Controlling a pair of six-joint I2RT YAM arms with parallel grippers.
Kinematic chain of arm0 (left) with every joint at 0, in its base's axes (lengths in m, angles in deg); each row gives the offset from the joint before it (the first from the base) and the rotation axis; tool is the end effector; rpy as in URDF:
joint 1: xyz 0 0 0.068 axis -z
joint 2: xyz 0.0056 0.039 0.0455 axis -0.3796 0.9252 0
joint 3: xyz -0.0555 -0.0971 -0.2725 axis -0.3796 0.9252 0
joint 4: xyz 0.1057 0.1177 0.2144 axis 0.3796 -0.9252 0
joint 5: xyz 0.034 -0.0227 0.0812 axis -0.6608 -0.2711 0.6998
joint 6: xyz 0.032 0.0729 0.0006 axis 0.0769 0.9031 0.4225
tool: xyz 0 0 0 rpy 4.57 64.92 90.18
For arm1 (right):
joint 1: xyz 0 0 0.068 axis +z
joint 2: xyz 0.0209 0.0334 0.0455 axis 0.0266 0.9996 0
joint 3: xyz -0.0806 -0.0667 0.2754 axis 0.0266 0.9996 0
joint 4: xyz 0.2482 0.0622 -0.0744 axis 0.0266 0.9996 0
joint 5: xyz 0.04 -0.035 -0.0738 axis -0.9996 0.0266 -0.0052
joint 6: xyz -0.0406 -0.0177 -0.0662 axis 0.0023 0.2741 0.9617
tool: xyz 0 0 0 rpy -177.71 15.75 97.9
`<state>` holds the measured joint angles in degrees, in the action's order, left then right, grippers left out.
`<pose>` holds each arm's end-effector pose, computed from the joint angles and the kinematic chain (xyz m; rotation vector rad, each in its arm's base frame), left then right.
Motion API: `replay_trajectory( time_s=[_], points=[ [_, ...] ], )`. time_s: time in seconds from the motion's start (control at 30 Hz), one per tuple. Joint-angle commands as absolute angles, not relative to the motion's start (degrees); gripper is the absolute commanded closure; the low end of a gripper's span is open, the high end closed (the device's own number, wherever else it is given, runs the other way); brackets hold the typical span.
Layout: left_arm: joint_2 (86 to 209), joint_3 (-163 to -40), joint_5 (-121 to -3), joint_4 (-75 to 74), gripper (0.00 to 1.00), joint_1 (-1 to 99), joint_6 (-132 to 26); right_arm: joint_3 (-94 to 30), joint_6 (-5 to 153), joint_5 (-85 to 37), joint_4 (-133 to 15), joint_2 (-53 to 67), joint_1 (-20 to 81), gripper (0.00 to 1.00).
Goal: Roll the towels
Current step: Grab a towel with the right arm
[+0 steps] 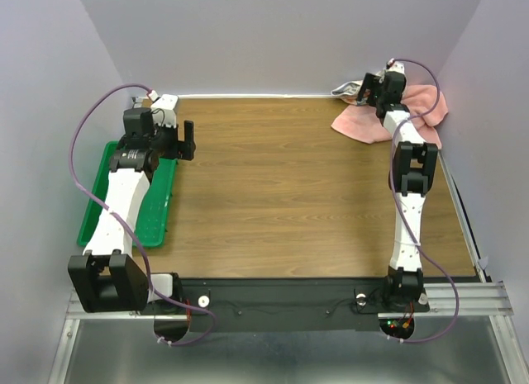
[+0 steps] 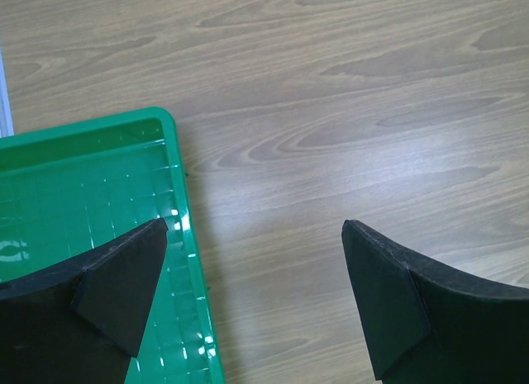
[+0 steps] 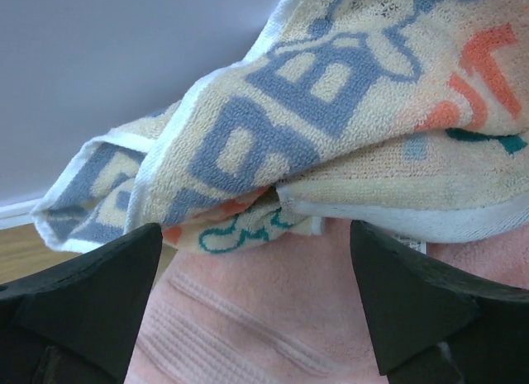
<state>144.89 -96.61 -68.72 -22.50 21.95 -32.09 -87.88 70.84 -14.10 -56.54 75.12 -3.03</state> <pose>0.3172 -0.0156 0.3638 0.3242 1.9713 -0.1522 0.6542 -0.0543 0.1926 0.2652 1.9085 0.0334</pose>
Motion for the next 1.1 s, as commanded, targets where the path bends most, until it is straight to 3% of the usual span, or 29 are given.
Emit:
replay_trajectory(
  time_s=[0.0, 0.03, 0.13, 0.17, 0.23, 0.27, 0.53, 0.7, 0.73, 0.77, 0.8, 0.83, 0.87, 1.07],
  points=[
    [144.93, -96.73, -68.94, -21.82, 0.01, 22.13, -32.62, -90.43, 68.29, -12.12, -67.78, 76.34, -3.84, 0.11],
    [145.11, -96.91, -69.03, -21.91, 0.01, 22.13, -32.62, -90.87, 68.11, -12.47, -68.57, 76.43, -3.84, 0.31],
    [145.2, -97.26, -69.99, -21.56, 0.01, 22.13, -32.89, -90.35, 68.2, -15.45, -68.84, 74.94, -3.84, 0.63],
    [145.2, -97.35, -70.17, -21.47, 0.01, 22.13, -33.06, -89.47, 68.2, -15.55, -68.93, 72.76, -3.84, 0.82],
    [145.2, -97.62, -70.52, -21.12, 0.01, 22.13, -33.41, -86.23, 68.81, -18.97, -69.11, 69.68, -3.84, 0.96],
    [145.11, -97.79, -70.79, -20.77, 0.01, 22.13, -33.59, -85.0, 69.42, -20.37, -69.02, 68.1, -3.84, 0.99],
    [144.67, -101.13, -75.27, -20.33, 0.01, 22.13, -36.4, -69.71, 73.65, -28.56, -68.93, 46.23, -3.84, 0.99],
    [142.3, -100.17, -77.03, -18.4, 0.01, 22.22, -37.37, -63.46, 78.65, -30.06, -68.58, 38.82, -3.84, 0.99],
    [141.95, -99.82, -77.12, -18.22, 0.01, 22.13, -37.54, -63.19, 80.05, -29.1, -68.15, 38.73, -3.66, 0.86],
    [141.51, -99.55, -77.12, -17.96, 0.01, 22.13, -37.81, -62.66, 82.68, -27.52, -67.79, 38.81, -3.66, 0.63],
    [141.07, -98.94, -77.12, -17.87, 0.01, 22.22, -37.9, -62.31, 83.83, -24.03, -67.79, 39.94, -3.66, 0.19],
    [140.8, -98.59, -77.12, -17.7, 0.01, 22.13, -37.98, -62.57, 84.98, -22.16, -67.79, 41.09, -3.66, 0.04],
    [140.54, -98.24, -77.03, -17.52, 0.01, 22.13, -37.99, -62.92, 86.21, -18.23, -67.88, 42.32, -3.66, 0.0],
    [140.54, -97.7, -75.89, -17.61, 0.01, 22.13, -37.2, -71.0, 88.15, -12.74, -67.79, 55.93, -3.75, 0.0]
  ],
)
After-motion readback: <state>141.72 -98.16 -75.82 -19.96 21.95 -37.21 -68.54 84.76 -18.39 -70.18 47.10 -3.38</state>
